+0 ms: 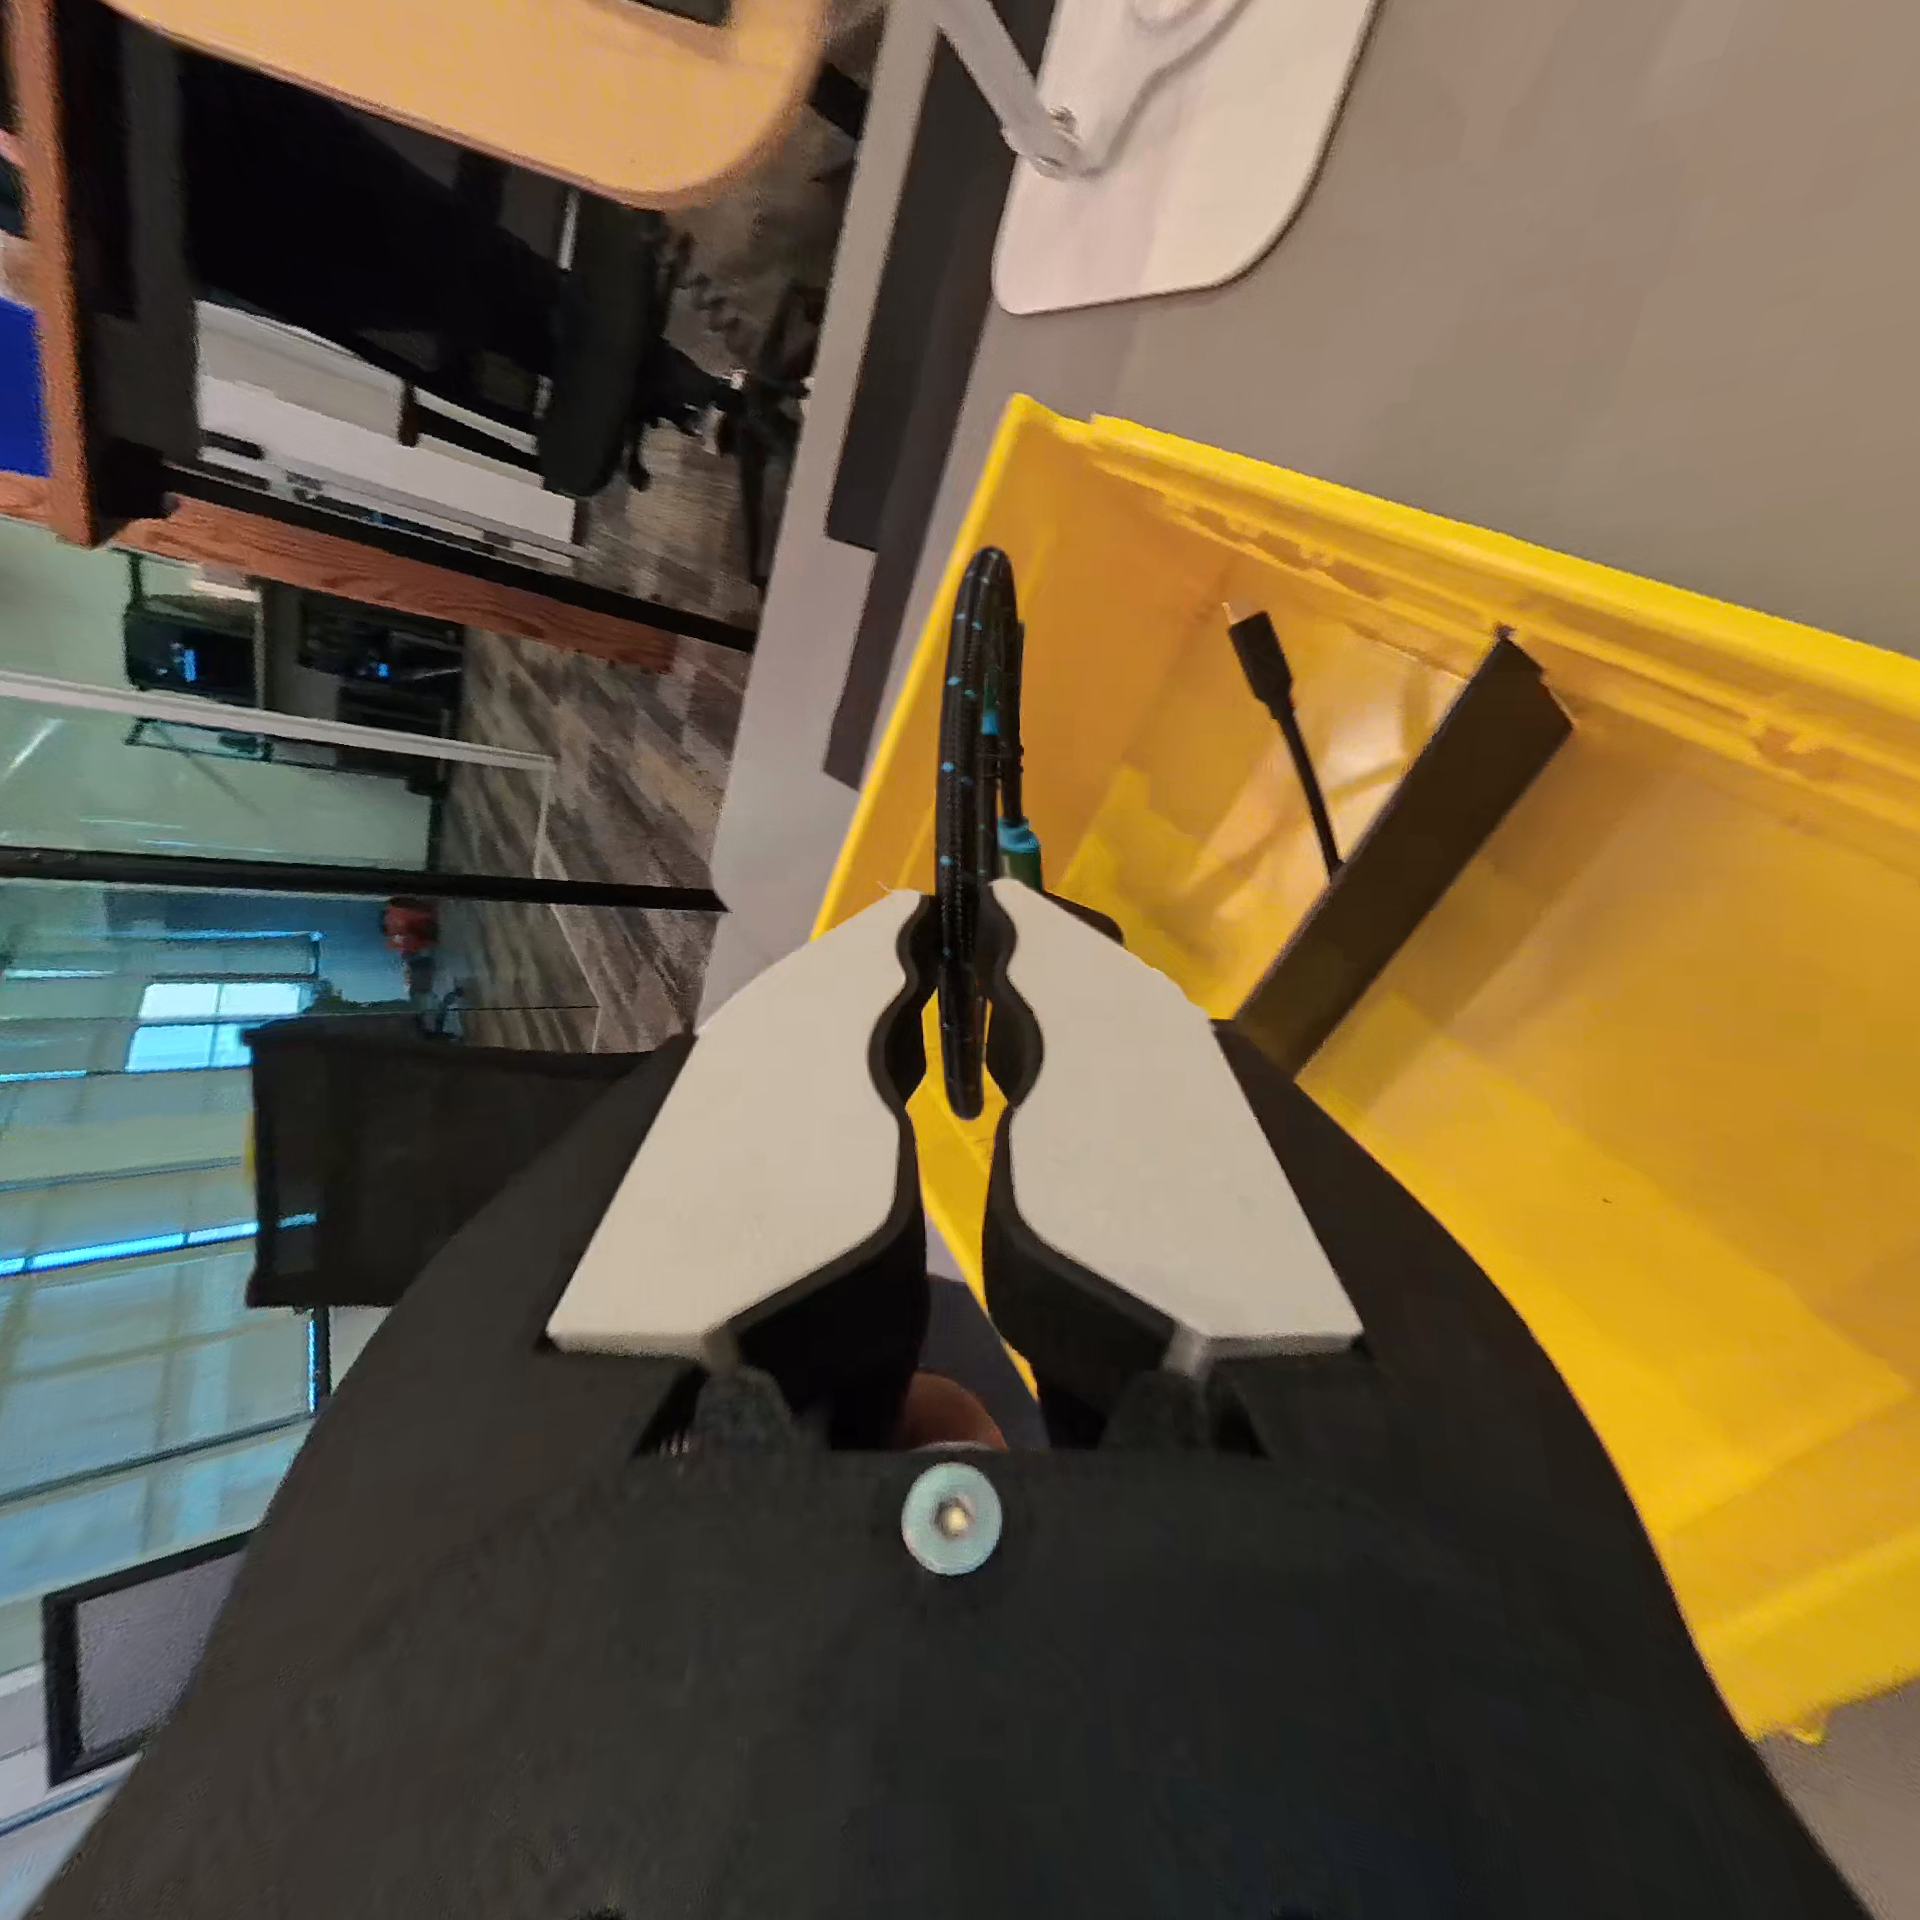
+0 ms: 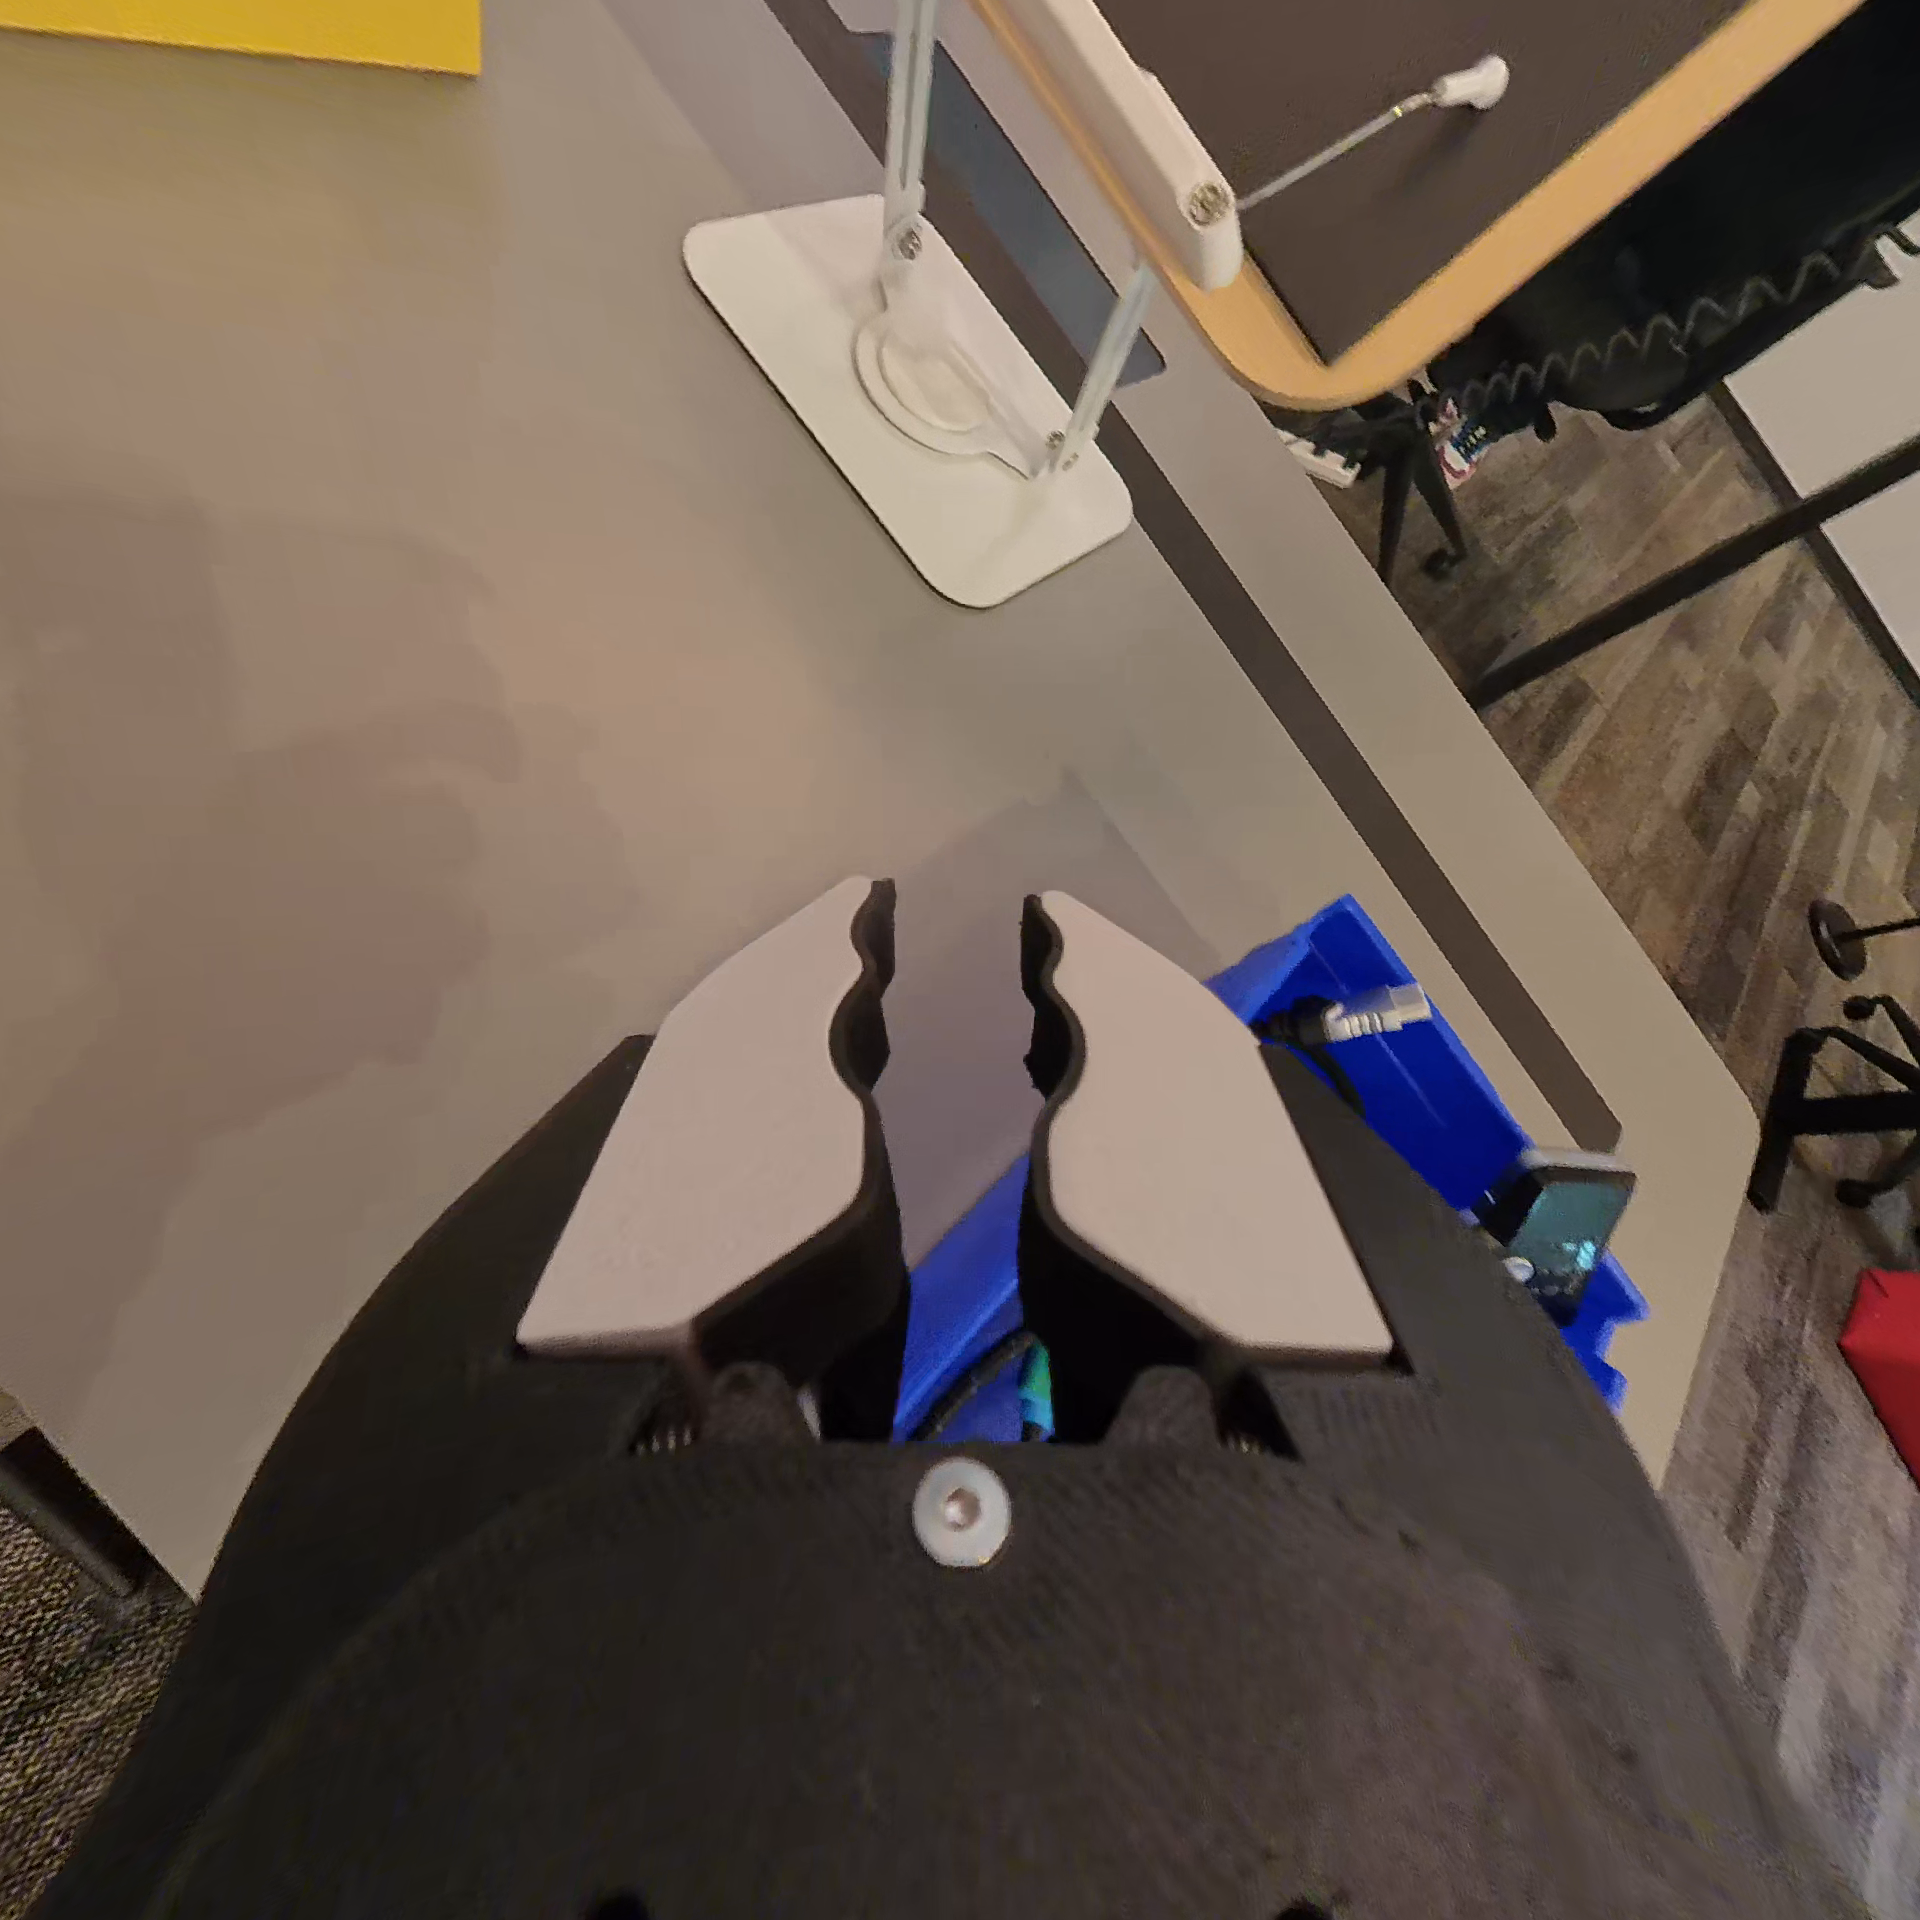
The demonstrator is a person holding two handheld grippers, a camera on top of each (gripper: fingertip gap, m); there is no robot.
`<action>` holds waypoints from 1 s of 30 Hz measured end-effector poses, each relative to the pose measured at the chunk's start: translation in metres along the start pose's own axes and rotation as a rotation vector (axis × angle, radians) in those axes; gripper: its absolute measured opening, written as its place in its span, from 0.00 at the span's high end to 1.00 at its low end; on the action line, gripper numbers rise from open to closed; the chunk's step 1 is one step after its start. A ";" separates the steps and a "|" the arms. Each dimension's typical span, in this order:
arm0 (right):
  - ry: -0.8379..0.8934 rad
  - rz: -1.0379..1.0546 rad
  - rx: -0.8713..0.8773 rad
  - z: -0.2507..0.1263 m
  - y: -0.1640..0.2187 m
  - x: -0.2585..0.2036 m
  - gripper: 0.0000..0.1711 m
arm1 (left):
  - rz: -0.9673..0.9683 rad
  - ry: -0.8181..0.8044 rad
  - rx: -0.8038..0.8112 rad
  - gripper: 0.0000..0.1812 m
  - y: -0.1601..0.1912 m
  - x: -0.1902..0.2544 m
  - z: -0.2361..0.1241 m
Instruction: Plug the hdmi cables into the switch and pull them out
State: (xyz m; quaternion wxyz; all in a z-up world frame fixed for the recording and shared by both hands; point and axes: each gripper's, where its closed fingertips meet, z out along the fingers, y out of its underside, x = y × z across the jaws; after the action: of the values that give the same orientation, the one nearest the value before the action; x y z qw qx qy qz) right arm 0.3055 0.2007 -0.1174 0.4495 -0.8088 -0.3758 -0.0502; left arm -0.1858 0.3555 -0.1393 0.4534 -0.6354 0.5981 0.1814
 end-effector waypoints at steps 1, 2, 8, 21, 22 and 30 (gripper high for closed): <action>-0.013 -0.002 0.009 0.002 -0.004 -0.004 0.87 | -0.017 -0.022 0.007 0.96 -0.001 -0.007 -0.004; -0.027 -0.005 0.019 0.003 -0.008 -0.008 0.87 | -0.034 -0.046 0.015 0.97 -0.002 -0.015 -0.007; -0.117 -0.033 0.093 0.013 -0.040 -0.039 0.85 | -0.113 -0.171 0.076 0.97 -0.020 -0.056 -0.035; -0.375 0.099 0.374 0.034 -0.143 -0.113 0.77 | -0.071 -0.252 0.299 0.97 -0.154 -0.078 -0.112; -0.389 0.121 0.391 0.037 -0.149 -0.116 0.77 | -0.059 -0.247 0.317 0.97 -0.166 -0.074 -0.115; -0.577 0.418 0.540 0.072 -0.171 -0.124 0.76 | -0.044 -0.127 0.517 0.97 -0.260 -0.027 -0.130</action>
State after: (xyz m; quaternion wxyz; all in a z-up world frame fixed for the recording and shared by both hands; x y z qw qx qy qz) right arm 0.0875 0.2396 -0.0937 0.5218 -0.7020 -0.3139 0.3694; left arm 0.0079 0.2359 0.0430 0.6410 -0.4987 0.5811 0.0523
